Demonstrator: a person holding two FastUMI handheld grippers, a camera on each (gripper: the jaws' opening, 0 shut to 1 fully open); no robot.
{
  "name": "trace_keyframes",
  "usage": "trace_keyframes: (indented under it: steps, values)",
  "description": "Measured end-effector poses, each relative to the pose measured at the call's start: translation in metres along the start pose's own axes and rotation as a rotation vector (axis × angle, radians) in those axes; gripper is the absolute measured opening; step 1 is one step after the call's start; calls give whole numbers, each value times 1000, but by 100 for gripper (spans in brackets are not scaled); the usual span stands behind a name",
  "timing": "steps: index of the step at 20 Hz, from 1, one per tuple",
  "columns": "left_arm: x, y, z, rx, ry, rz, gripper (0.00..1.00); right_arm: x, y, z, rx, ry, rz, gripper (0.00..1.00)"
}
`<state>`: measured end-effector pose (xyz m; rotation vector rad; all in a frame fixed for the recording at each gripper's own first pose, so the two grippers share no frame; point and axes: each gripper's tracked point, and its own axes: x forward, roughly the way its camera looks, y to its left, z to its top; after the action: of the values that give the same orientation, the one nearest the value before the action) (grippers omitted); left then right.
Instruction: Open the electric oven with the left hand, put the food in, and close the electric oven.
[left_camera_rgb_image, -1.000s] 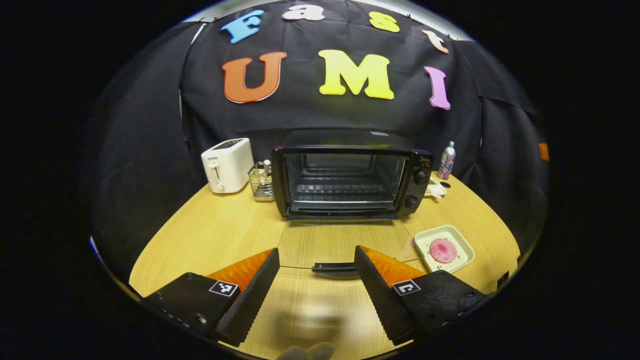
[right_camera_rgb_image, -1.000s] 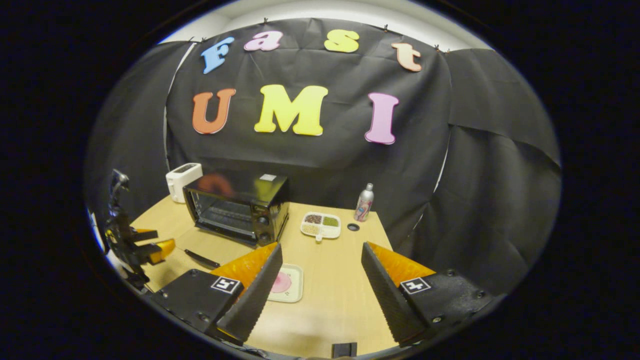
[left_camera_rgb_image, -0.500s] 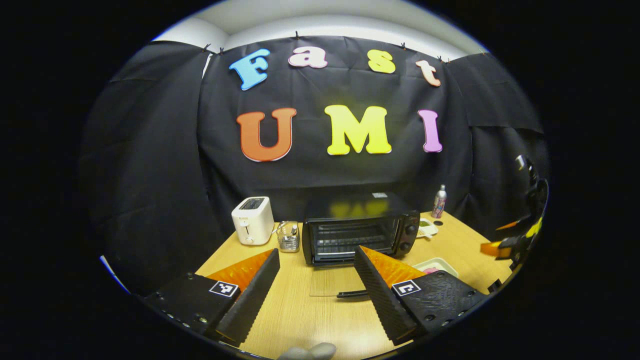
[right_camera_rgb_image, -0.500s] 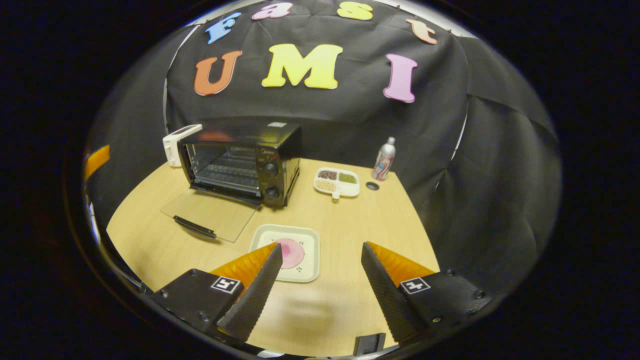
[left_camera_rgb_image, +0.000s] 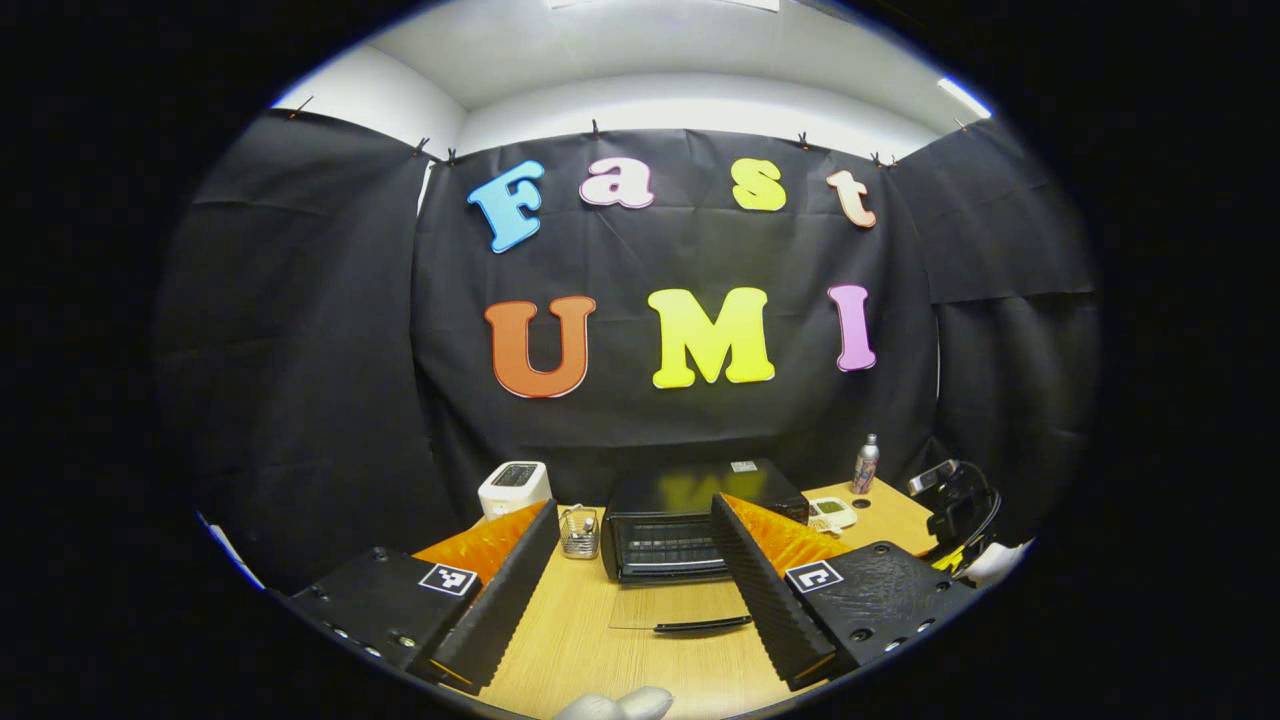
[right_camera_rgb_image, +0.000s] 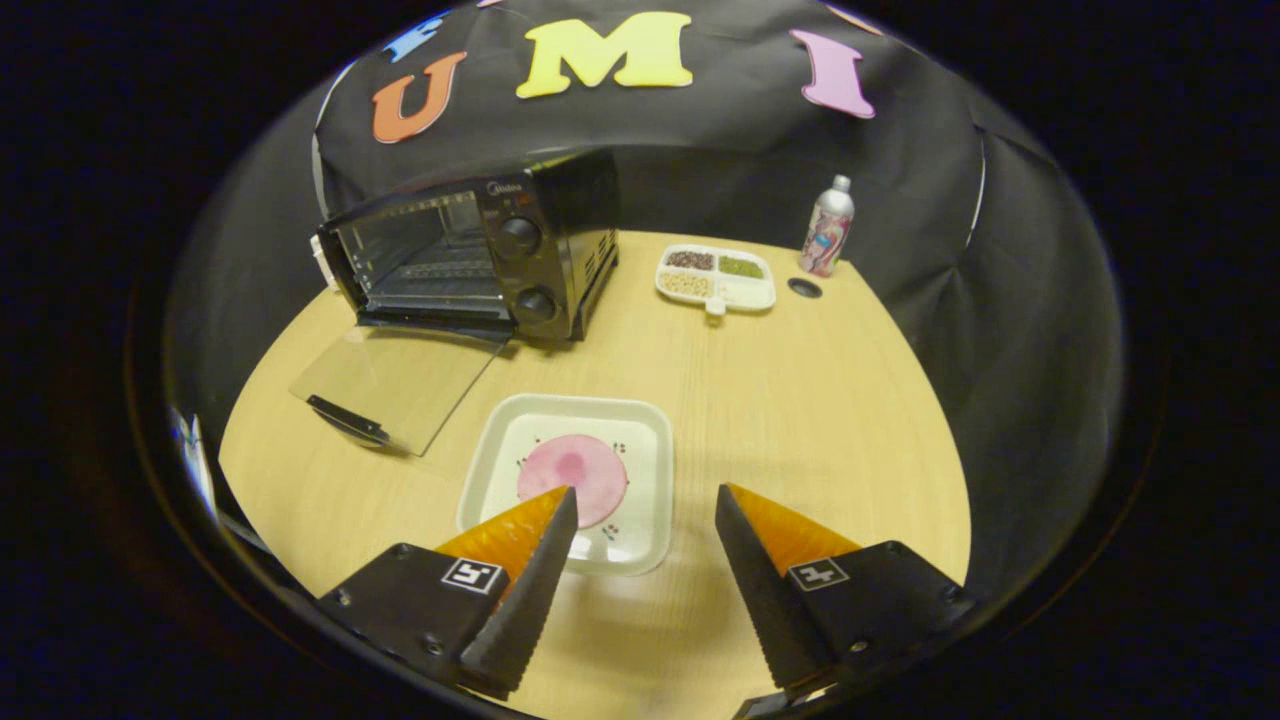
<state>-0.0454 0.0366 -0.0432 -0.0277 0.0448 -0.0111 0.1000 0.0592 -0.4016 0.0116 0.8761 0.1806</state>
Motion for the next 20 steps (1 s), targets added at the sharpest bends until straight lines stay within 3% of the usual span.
trace_keyframes:
  steps: [1,4,5,7,16,17,18,19,20]
  values:
    - [-1,-2,4,3,-6,10,96,9,0,-1,10,26,16,80]
    - [6,-2,8,16,-16,36,96,28,-4,-4,45,98,40,74]
    - [6,0,5,24,-8,51,96,34,-4,-3,55,113,45,65]
    - [7,2,-1,20,14,77,96,41,-6,-1,58,136,53,58]
    - [11,14,-17,17,54,169,96,61,-15,-8,62,298,54,33]
    - [10,19,-19,16,57,181,96,62,-14,-8,70,308,57,24]
    - [10,22,-21,10,61,190,96,62,-14,-8,73,325,56,23]
    - [9,25,-23,3,65,198,96,62,-15,-8,73,338,53,29]
    - [9,27,-25,-4,68,202,96,62,-16,-8,73,355,49,24]
